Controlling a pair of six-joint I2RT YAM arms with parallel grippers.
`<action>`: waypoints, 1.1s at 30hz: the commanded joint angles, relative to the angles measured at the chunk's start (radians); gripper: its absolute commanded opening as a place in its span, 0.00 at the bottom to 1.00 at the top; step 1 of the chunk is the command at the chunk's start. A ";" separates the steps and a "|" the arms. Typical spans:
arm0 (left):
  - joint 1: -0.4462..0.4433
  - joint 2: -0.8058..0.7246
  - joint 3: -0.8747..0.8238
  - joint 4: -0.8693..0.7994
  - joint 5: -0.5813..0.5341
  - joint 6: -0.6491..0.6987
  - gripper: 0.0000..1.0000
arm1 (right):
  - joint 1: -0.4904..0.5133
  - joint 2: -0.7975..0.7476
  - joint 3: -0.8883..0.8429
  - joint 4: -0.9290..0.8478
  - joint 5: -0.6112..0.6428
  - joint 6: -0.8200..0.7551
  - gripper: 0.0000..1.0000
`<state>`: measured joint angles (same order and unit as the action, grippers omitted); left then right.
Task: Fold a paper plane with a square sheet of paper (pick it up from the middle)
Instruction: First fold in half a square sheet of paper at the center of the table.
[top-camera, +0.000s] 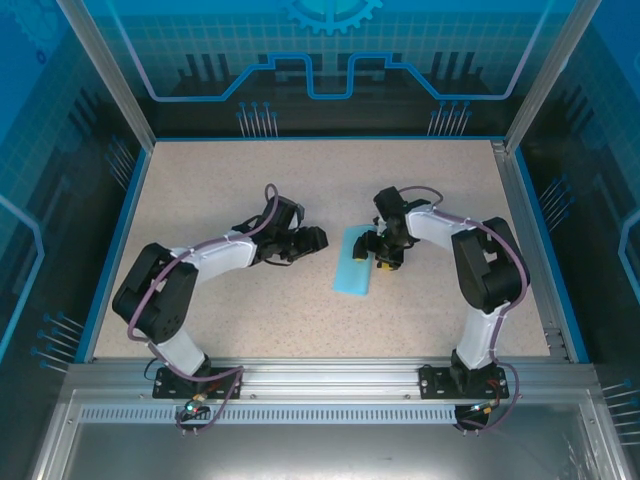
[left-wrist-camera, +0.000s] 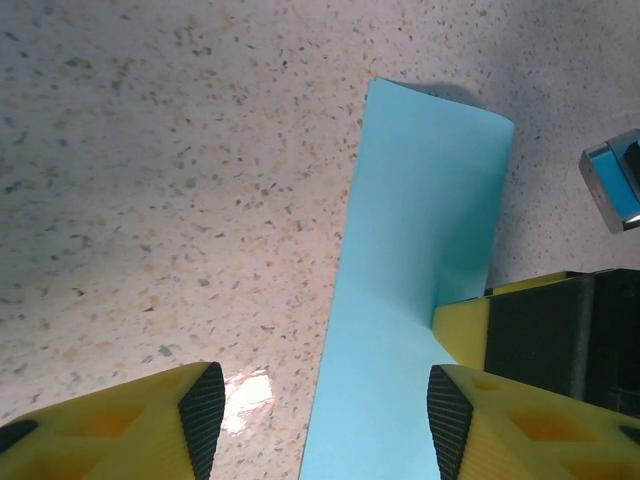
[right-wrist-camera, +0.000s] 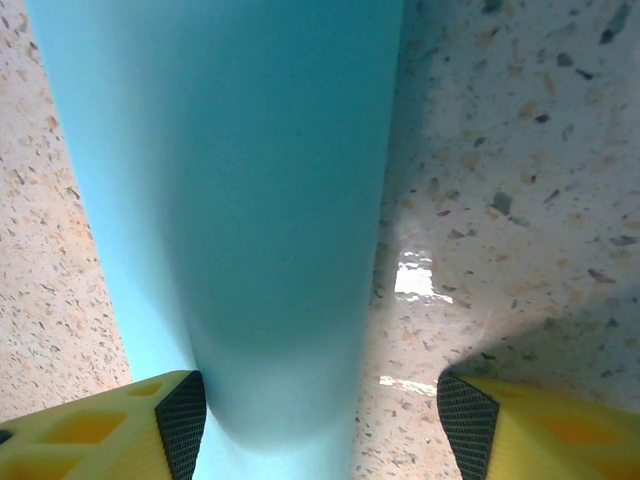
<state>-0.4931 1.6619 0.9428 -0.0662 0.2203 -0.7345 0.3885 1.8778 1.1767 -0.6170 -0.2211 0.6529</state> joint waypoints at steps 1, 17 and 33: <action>0.007 -0.045 -0.020 -0.028 -0.054 -0.013 0.60 | 0.007 0.067 -0.008 -0.073 0.095 -0.018 0.69; 0.014 -0.034 -0.014 -0.023 -0.014 -0.003 0.59 | 0.016 0.107 0.010 -0.110 0.149 -0.002 0.68; -0.004 0.039 0.044 0.000 0.099 0.022 0.44 | 0.021 0.128 0.011 -0.116 0.169 0.000 0.68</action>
<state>-0.4885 1.6882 0.9535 -0.0704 0.2806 -0.7300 0.4065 1.9182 1.2308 -0.6823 -0.1753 0.6537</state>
